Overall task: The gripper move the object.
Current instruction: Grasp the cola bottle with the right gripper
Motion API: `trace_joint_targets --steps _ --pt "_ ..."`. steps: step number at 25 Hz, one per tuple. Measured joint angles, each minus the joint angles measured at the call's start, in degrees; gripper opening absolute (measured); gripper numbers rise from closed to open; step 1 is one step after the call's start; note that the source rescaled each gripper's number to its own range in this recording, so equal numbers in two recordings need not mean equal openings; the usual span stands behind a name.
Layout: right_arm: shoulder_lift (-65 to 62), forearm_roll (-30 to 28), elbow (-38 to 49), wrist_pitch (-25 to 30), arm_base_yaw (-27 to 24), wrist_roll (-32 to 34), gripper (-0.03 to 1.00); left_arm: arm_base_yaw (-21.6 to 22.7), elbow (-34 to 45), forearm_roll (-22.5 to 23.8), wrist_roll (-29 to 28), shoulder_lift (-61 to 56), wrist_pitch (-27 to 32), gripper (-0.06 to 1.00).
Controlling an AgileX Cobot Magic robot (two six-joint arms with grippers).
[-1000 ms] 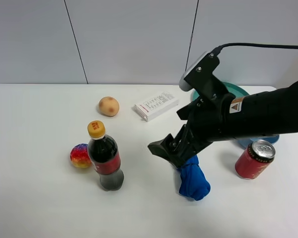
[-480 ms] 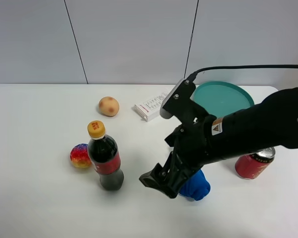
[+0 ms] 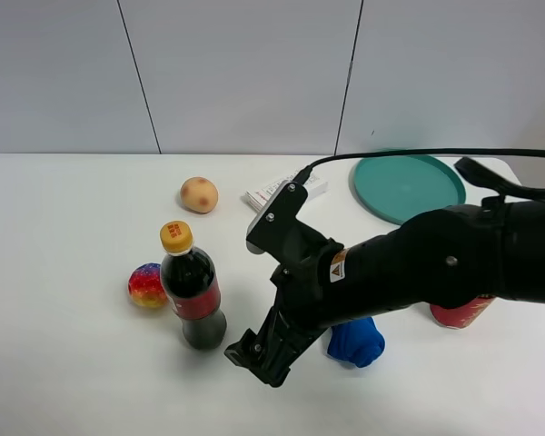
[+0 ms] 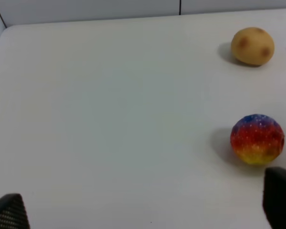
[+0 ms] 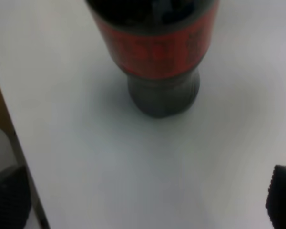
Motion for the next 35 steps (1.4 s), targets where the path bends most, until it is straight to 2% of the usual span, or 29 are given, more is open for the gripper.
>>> trace_joint_targets --steps 16,28,35 --pt "3.9 0.0 0.0 -14.9 5.0 0.0 1.0 0.0 0.0 0.1 0.0 0.0 0.0 1.0" --pt "6.3 -0.3 0.0 -20.6 5.4 0.1 1.0 0.0 0.0 0.1 0.0 0.0 0.0 1.0" --pt "9.5 -0.9 0.0 -25.8 7.4 0.7 1.0 0.0 0.0 0.1 0.0 0.0 0.0 1.0"
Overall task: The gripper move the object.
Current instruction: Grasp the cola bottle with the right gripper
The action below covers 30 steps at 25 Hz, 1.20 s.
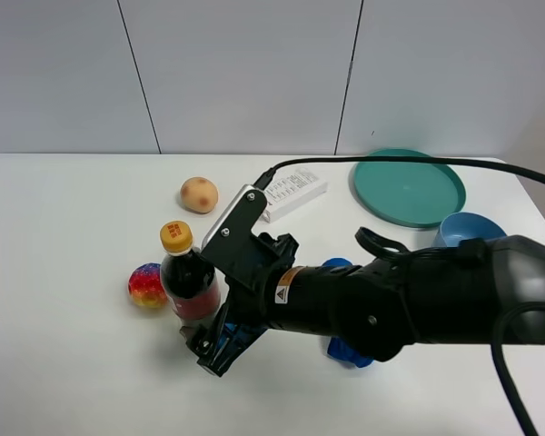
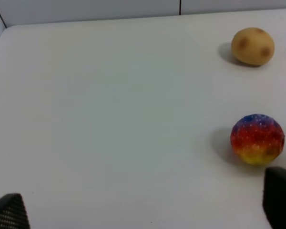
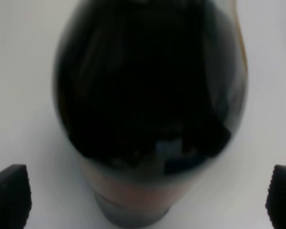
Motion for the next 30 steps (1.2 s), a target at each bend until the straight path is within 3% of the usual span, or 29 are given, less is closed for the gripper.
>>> trace_joint_targets --steps 11,22,30 --pt "2.9 -0.6 0.0 -7.1 2.1 4.2 1.0 0.0 0.0 0.0 -0.1 0.0 0.0 1.0" --pt "7.3 -8.4 0.0 -14.2 2.8 14.3 1.0 0.0 0.0 0.0 0.0 0.0 0.0 1.0" --pt "7.9 -9.0 0.0 -18.3 2.8 15.4 1.0 0.0 0.0 0.0 0.0 0.0 0.0 1.0"
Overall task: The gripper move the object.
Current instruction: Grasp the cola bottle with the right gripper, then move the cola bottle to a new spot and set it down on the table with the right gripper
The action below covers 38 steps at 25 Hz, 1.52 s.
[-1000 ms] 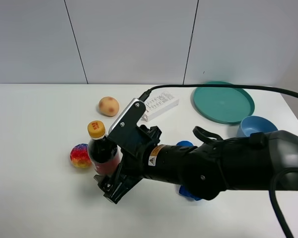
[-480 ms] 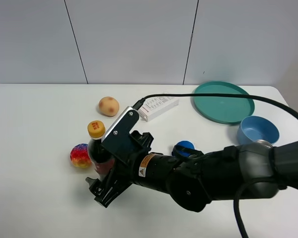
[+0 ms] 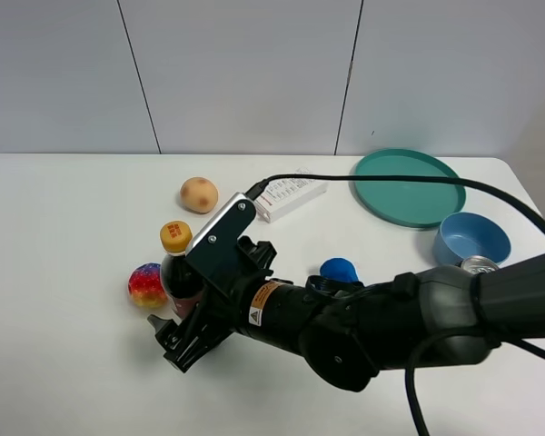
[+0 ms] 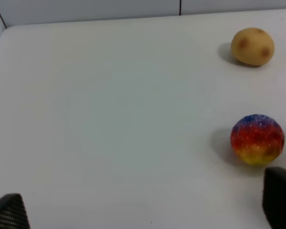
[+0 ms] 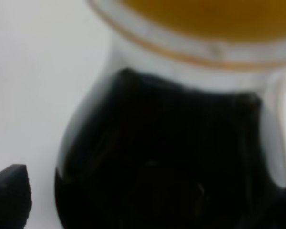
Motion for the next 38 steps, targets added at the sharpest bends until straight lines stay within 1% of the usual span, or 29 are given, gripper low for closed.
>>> trace_joint_targets --steps 3,7,12,13,15,16,17,19,20,33,38 --pt "0.1 0.0 0.0 -0.2 0.0 0.0 1.0 0.0 0.0 0.0 0.0 0.0 0.0 1.0" --pt "0.7 0.0 0.0 -2.0 0.0 0.2 0.9 0.0 0.0 0.0 0.0 0.0 0.0 1.0" --pt "1.3 0.0 0.0 -4.1 0.0 0.8 0.83 0.0 0.0 0.0 0.0 0.0 0.0 1.0" --pt "1.3 0.0 0.0 -4.3 0.0 0.8 0.81 0.0 0.0 0.0 0.0 0.0 0.0 1.0" --pt "1.3 0.0 0.0 -4.4 0.0 0.8 0.71 0.0 0.0 0.0 0.0 0.0 0.0 1.0" --pt "1.3 0.0 0.0 -4.4 0.0 0.8 0.62 0.0 0.0 0.0 0.0 0.0 0.0 1.0" --pt "1.3 0.0 0.0 -4.4 0.0 0.9 0.51 0.0 0.0 0.0 0.0 0.0 0.0 1.0" --pt "1.3 0.0 0.0 -4.4 0.0 0.9 0.2 0.0 0.0 0.0 0.0 0.0 0.0 1.0" --pt "1.3 -0.1 0.0 -4.4 0.0 1.1 0.01 0.0 0.0 0.0 0.0 0.0 0.0 1.0" --pt "1.3 -0.4 0.0 -4.8 0.0 1.9 0.0 0.0 0.0 0.0 0.0 0.0 0.0 1.0" --pt "-1.3 0.4 0.5 -2.6 0.0 1.9 0.0 0.0 0.0 0.0 0.0 0.0 0.0 1.0"
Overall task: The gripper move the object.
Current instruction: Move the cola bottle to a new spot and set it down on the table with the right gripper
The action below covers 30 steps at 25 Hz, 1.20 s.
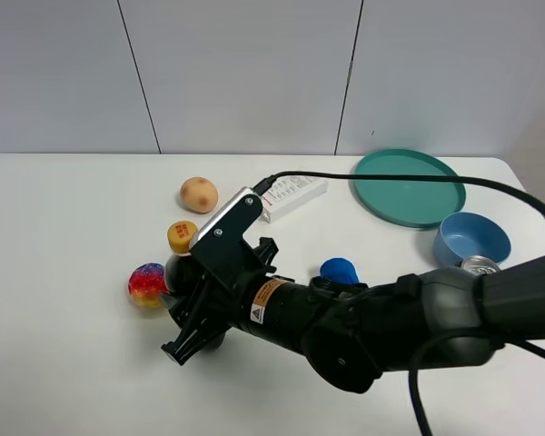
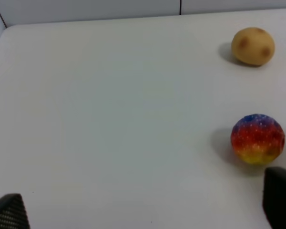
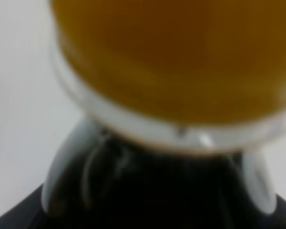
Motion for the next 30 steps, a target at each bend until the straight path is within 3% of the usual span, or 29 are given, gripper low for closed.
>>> trace_joint_targets --steps 11,17,23,30 --pt "-5.2 4.2 0.0 0.6 0.0 -0.2 0.0 0.0 0.0 0.1 -0.1 0.0 0.0 1.0" --pt "-5.3 5.1 -5.3 11.3 -4.0 -4.0 0.0 0.0 0.0 0.1 -0.1 0.0 0.0 1.0" --pt "-5.1 -0.9 -14.9 18.9 -11.3 -5.0 0.0 0.0 0.0 0.1 0.0 0.0 0.0 1.0" --pt "1.4 -5.9 -26.2 21.5 -18.0 -5.1 0.0 0.0 0.0 0.1 0.0 0.0 0.0 1.0"
